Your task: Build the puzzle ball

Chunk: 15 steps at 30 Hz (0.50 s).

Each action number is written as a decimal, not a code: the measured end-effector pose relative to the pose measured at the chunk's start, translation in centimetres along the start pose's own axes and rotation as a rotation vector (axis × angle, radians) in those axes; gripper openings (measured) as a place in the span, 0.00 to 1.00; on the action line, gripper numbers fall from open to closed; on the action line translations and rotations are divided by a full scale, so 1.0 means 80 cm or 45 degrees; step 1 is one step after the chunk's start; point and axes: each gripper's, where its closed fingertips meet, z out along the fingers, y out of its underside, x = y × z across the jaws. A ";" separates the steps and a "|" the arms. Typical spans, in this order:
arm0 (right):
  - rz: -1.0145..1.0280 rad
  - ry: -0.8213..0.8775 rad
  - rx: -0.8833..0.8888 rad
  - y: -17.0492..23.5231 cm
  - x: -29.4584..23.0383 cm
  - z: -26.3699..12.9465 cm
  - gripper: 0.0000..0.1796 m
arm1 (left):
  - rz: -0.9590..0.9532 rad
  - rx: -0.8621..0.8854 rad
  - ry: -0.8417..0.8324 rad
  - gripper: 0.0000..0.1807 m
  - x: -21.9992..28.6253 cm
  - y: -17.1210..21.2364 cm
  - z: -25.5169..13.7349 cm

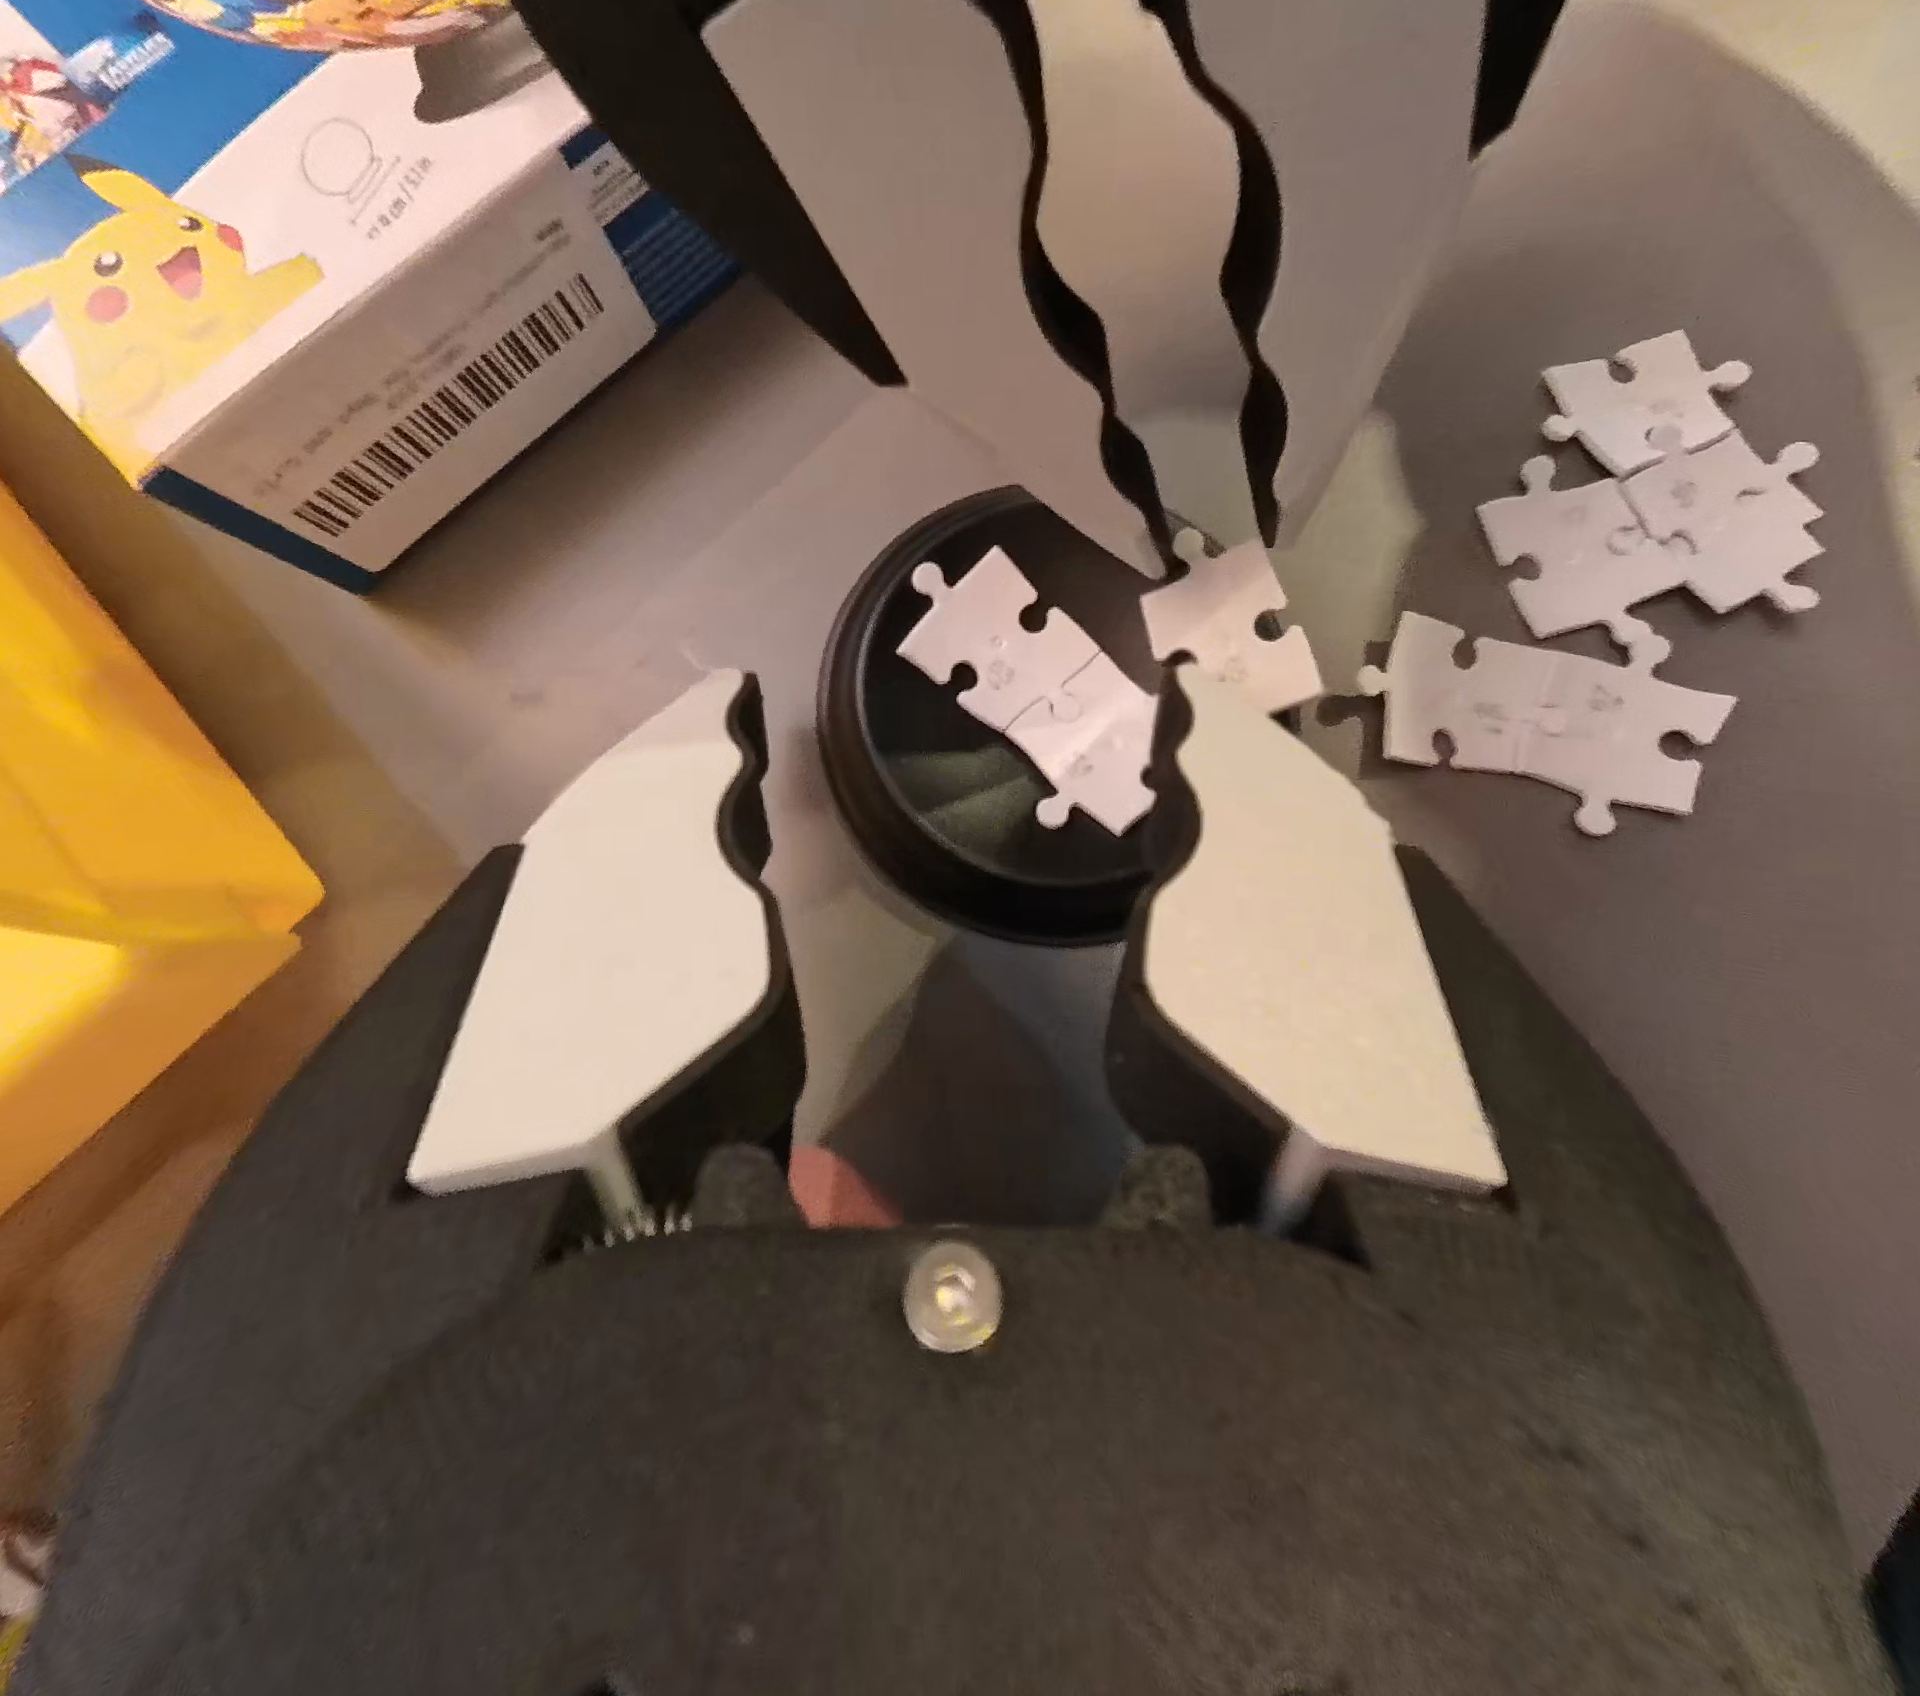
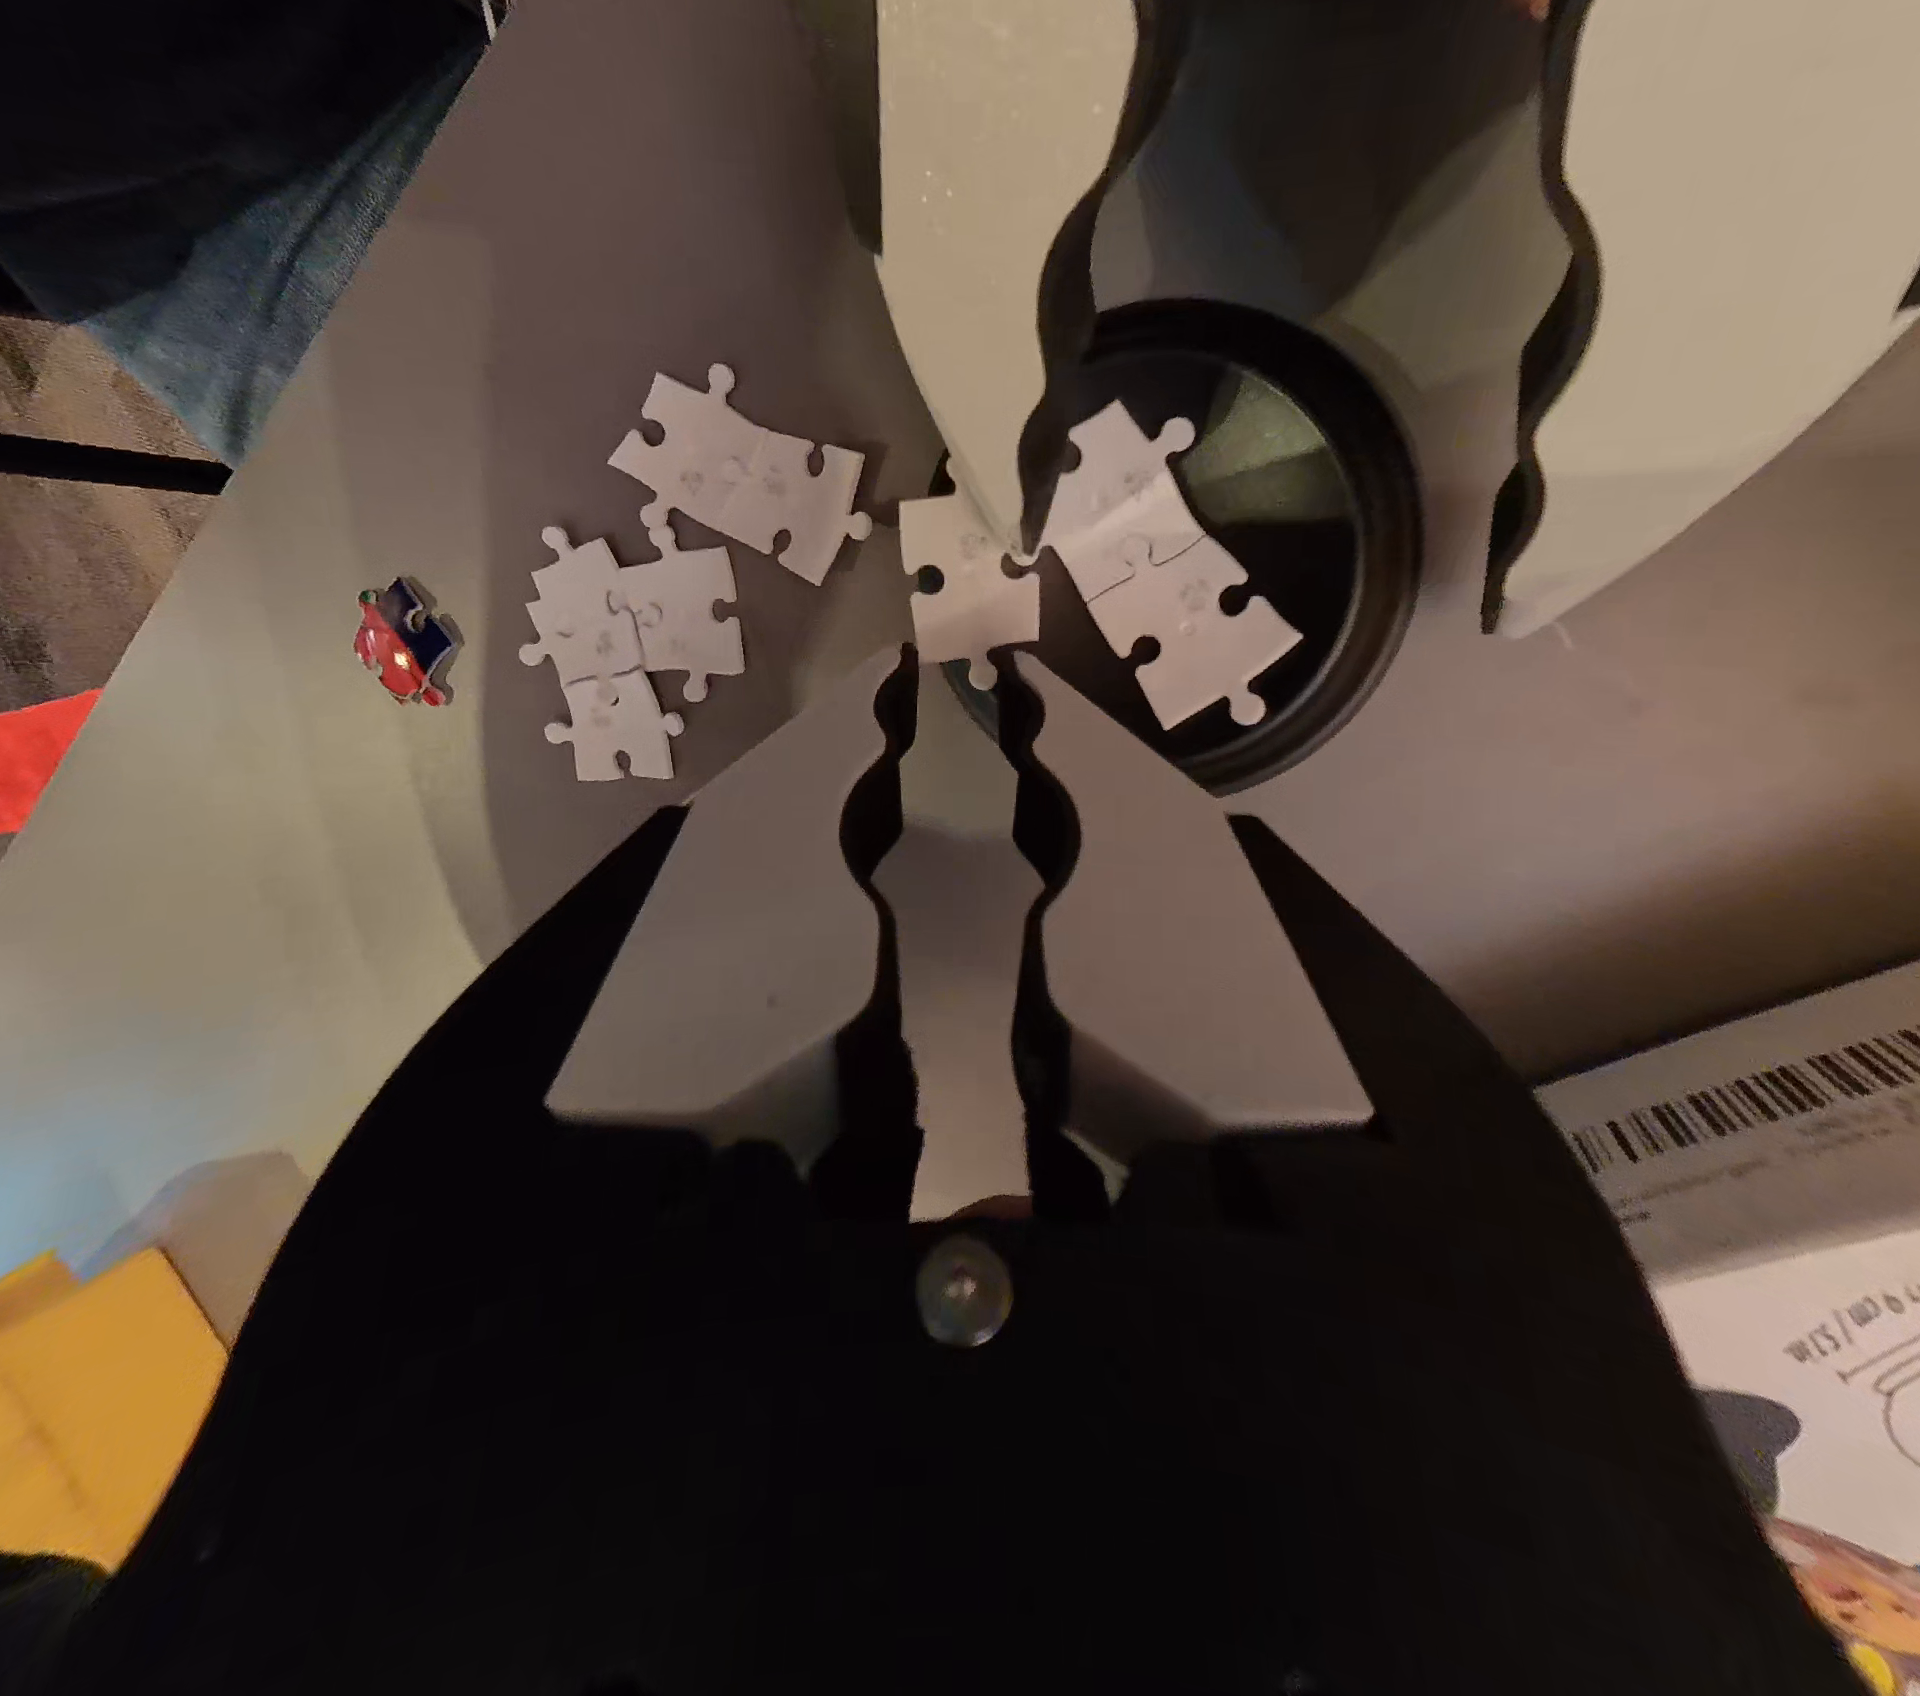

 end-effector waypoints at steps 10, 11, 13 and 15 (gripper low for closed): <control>-0.004 0.107 0.041 -0.001 0.011 0.000 0.07 | -0.019 -0.013 -0.006 0.42 -0.005 0.004 -0.001; -0.001 0.108 0.041 -0.001 0.012 0.001 0.07 | -0.018 -0.017 -0.005 0.43 -0.005 0.004 -0.001; -0.005 0.126 0.051 -0.003 0.015 0.001 0.07 | -0.025 -0.019 -0.001 0.43 -0.005 0.005 -0.001; -0.010 0.134 0.052 -0.005 0.016 0.001 0.07 | -0.037 -0.016 0.015 0.43 -0.002 0.006 -0.002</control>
